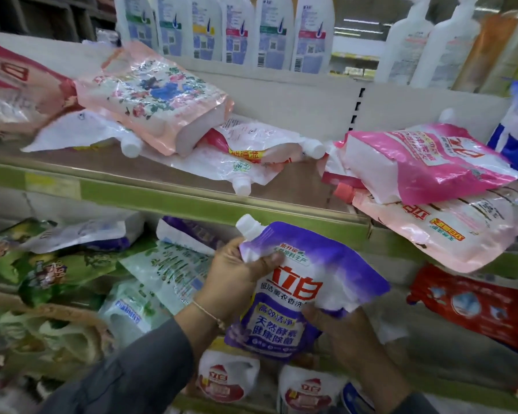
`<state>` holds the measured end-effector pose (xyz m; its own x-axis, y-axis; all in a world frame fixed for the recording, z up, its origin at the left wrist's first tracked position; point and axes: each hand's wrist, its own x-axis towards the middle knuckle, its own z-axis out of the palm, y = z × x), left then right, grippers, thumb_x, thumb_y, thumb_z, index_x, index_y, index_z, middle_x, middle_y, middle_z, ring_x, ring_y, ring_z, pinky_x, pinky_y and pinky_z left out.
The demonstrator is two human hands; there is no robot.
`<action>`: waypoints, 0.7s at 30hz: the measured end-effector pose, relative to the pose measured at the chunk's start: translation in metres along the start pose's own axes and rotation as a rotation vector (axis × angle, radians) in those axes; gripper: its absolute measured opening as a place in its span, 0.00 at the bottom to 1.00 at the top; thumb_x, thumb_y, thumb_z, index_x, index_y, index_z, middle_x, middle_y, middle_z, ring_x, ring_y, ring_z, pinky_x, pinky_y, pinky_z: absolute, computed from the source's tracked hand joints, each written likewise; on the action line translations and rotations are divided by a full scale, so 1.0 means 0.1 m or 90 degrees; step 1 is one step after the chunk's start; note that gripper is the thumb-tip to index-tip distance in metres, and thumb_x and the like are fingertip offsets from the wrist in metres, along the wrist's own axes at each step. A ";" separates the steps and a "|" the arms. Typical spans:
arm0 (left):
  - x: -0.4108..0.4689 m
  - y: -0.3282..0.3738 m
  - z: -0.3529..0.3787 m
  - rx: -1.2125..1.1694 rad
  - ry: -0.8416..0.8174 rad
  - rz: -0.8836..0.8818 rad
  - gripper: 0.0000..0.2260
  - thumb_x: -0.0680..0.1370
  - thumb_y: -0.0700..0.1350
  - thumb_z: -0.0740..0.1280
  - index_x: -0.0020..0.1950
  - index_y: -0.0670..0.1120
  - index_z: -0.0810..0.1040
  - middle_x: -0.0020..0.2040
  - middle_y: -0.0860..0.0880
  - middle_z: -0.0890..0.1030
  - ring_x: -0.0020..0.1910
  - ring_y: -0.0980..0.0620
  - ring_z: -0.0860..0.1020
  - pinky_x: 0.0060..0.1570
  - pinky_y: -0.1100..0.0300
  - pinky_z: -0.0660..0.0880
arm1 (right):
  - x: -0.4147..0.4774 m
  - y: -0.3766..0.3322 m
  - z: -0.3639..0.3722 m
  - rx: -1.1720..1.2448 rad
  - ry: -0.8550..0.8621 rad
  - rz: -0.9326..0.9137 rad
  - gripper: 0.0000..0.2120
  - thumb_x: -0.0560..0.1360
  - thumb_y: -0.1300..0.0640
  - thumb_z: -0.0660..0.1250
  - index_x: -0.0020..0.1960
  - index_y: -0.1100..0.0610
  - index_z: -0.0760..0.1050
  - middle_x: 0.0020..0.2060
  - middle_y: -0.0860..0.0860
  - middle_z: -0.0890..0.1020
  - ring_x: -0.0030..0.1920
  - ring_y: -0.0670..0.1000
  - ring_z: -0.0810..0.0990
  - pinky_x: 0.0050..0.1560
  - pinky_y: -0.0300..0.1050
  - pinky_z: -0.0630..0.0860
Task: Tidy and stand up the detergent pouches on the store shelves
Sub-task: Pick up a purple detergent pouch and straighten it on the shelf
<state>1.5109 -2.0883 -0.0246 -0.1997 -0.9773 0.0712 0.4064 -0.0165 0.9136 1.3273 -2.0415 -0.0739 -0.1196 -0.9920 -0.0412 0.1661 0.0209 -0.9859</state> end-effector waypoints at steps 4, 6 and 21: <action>-0.03 -0.12 -0.05 0.055 -0.045 -0.015 0.19 0.68 0.37 0.75 0.58 0.36 0.76 0.51 0.36 0.84 0.50 0.36 0.83 0.51 0.40 0.80 | -0.08 0.19 0.08 0.048 0.093 -0.009 0.24 0.60 0.62 0.78 0.55 0.58 0.80 0.43 0.54 0.89 0.40 0.53 0.88 0.32 0.45 0.83; -0.02 -0.16 -0.06 0.091 -0.082 -0.015 0.15 0.68 0.38 0.74 0.54 0.38 0.79 0.50 0.38 0.85 0.49 0.37 0.84 0.50 0.44 0.81 | -0.10 0.25 0.06 0.055 0.131 -0.028 0.16 0.65 0.66 0.76 0.50 0.56 0.81 0.40 0.51 0.89 0.39 0.51 0.88 0.31 0.42 0.82; 0.45 -0.22 -0.16 0.227 -0.075 -0.044 0.03 0.70 0.43 0.77 0.41 0.45 0.85 0.41 0.44 0.86 0.41 0.46 0.86 0.47 0.50 0.82 | 0.42 0.20 -0.17 -0.080 0.074 -0.078 0.13 0.73 0.68 0.73 0.57 0.61 0.81 0.49 0.54 0.88 0.50 0.54 0.87 0.47 0.47 0.84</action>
<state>1.5071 -2.1356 -0.0482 -0.3254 -0.9451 0.0309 0.0569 0.0130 0.9983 1.3091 -2.0806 -0.0981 -0.2443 -0.9672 0.0689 0.0201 -0.0761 -0.9969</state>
